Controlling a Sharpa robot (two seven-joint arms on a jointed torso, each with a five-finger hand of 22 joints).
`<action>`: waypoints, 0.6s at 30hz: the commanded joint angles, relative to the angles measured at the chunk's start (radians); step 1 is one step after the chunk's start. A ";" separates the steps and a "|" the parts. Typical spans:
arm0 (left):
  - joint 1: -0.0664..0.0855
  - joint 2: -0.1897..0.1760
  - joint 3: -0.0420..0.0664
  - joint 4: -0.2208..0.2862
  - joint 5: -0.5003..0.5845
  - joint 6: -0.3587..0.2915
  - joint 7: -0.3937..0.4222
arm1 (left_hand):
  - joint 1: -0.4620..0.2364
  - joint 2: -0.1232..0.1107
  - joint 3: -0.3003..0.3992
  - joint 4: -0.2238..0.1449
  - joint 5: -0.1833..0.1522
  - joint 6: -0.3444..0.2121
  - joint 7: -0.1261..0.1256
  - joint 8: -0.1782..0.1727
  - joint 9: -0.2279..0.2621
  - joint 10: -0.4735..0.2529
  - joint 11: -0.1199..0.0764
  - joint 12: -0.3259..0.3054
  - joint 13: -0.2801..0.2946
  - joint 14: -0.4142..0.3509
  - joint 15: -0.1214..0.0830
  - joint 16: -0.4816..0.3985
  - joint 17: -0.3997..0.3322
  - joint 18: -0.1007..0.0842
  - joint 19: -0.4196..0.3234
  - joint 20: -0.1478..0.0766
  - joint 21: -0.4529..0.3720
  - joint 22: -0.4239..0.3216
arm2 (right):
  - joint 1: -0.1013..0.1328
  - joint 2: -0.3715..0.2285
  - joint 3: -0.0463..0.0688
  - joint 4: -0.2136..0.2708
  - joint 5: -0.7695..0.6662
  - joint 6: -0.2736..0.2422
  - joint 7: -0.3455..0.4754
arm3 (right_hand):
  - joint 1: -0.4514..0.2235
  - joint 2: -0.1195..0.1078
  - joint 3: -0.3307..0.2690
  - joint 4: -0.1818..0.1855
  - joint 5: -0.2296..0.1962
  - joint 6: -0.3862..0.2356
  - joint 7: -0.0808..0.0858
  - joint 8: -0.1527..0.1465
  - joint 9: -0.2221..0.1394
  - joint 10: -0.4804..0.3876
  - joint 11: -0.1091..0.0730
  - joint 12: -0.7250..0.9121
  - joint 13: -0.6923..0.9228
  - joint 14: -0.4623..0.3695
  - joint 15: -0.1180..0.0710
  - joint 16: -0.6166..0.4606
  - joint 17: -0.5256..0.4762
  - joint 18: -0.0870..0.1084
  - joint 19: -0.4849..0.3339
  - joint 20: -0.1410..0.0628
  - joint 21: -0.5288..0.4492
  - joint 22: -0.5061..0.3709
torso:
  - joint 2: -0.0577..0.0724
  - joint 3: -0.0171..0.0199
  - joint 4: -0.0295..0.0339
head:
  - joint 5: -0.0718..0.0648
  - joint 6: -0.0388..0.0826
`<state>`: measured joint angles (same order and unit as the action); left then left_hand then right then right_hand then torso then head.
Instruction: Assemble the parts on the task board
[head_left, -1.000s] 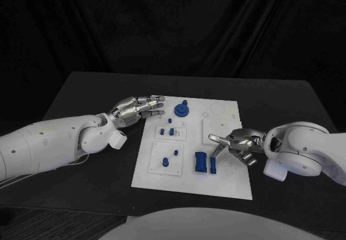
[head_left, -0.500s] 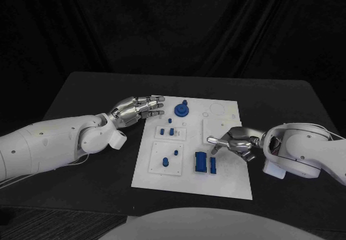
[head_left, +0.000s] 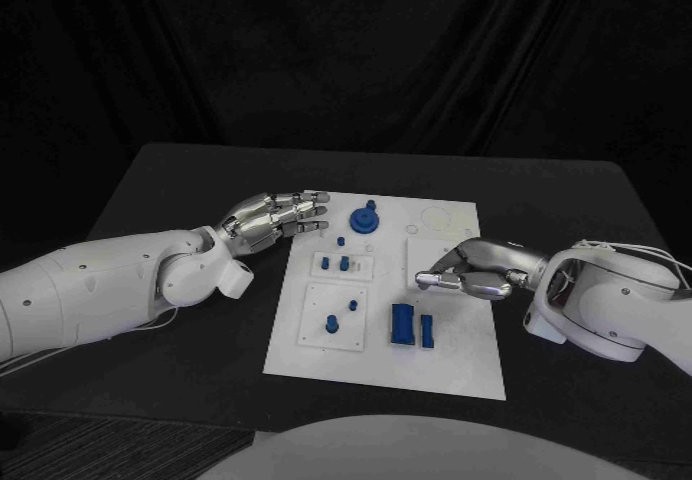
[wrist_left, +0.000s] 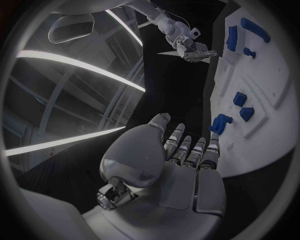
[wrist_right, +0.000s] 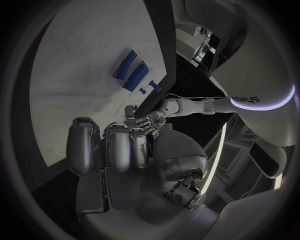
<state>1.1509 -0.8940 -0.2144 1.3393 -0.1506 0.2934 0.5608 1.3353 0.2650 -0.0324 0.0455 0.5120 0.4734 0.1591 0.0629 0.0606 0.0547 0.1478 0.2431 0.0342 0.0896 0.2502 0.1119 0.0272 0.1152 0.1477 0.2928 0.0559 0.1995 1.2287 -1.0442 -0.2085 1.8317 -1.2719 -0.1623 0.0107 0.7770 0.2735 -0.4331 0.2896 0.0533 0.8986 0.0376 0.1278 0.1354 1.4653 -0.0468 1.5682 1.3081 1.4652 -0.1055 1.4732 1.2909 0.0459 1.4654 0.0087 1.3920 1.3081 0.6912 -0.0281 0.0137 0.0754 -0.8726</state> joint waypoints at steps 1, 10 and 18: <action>-0.001 0.000 0.001 0.003 0.006 0.006 0.024 | 0.000 0.002 0.007 0.000 0.005 0.006 0.006 0.004 0.001 0.004 0.007 0.010 0.002 0.004 0.005 0.006 0.002 -0.009 0.008 -0.002 0.006 0.000 | -0.003 -0.012 0.000 0.012 -0.180 -0.120 0.155 | 0.007 -0.005 -0.030 0.001 -0.005 0.015 -0.002 0.001 -0.003 0.105 -0.008 0.003 0.263 0.068 -0.008 0.011 0.021 -0.015 0.060 -0.008 0.038 0.223 | 0.000 0.0002 -0.0003 | 0.002 0.000; -0.002 0.002 0.001 0.001 0.006 0.007 0.025 | -0.001 0.001 0.009 -0.001 0.005 0.007 0.005 0.004 0.001 0.005 0.007 0.011 0.002 0.005 0.006 0.007 0.002 -0.009 0.009 -0.002 0.007 0.000 | -0.011 -0.030 0.000 0.029 -0.268 -0.017 0.104 | -0.015 -0.009 -0.031 0.003 -0.005 0.065 0.020 0.006 -0.012 0.105 0.010 0.003 0.263 0.067 0.003 0.017 0.026 -0.018 0.062 -0.003 0.051 0.225 | 0.000 -0.0003 -0.0002 | -0.003 0.000; -0.003 0.002 0.001 0.000 0.006 0.007 0.023 | -0.001 0.001 0.009 -0.001 0.005 0.007 0.005 0.004 0.001 0.005 0.007 0.011 0.002 0.005 0.006 0.007 0.002 -0.009 0.009 -0.002 0.007 0.000 | -0.027 -0.029 0.000 0.028 -0.277 0.039 0.056 | -0.026 -0.005 -0.030 0.002 -0.005 0.077 0.025 0.005 -0.015 0.105 0.018 0.003 0.263 0.066 0.010 0.017 0.024 -0.017 0.059 0.001 0.048 0.224 | 0.000 -0.0006 0.0001 | 0.000 0.000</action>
<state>1.1491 -0.8934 -0.2144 1.3381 -0.1506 0.2933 0.5635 1.3353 0.2650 -0.0297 0.0427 0.5120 0.4734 0.1591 0.0629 0.0605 0.0575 0.1506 0.2507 0.0352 0.0934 0.2540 0.1159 0.0277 0.1153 0.1513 0.2893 0.0559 0.1995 1.2061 -1.0726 -0.2085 1.8567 -1.5147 -0.1706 0.1014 0.7591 0.2697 -0.4331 0.2896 0.0533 0.9683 0.0643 0.1278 0.1214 1.4667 -0.0337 1.5682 1.3079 1.4679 -0.1026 1.4878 1.3080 0.0462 1.4670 0.0072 1.4413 1.3079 0.6913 -0.0284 0.0135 0.0739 -0.8726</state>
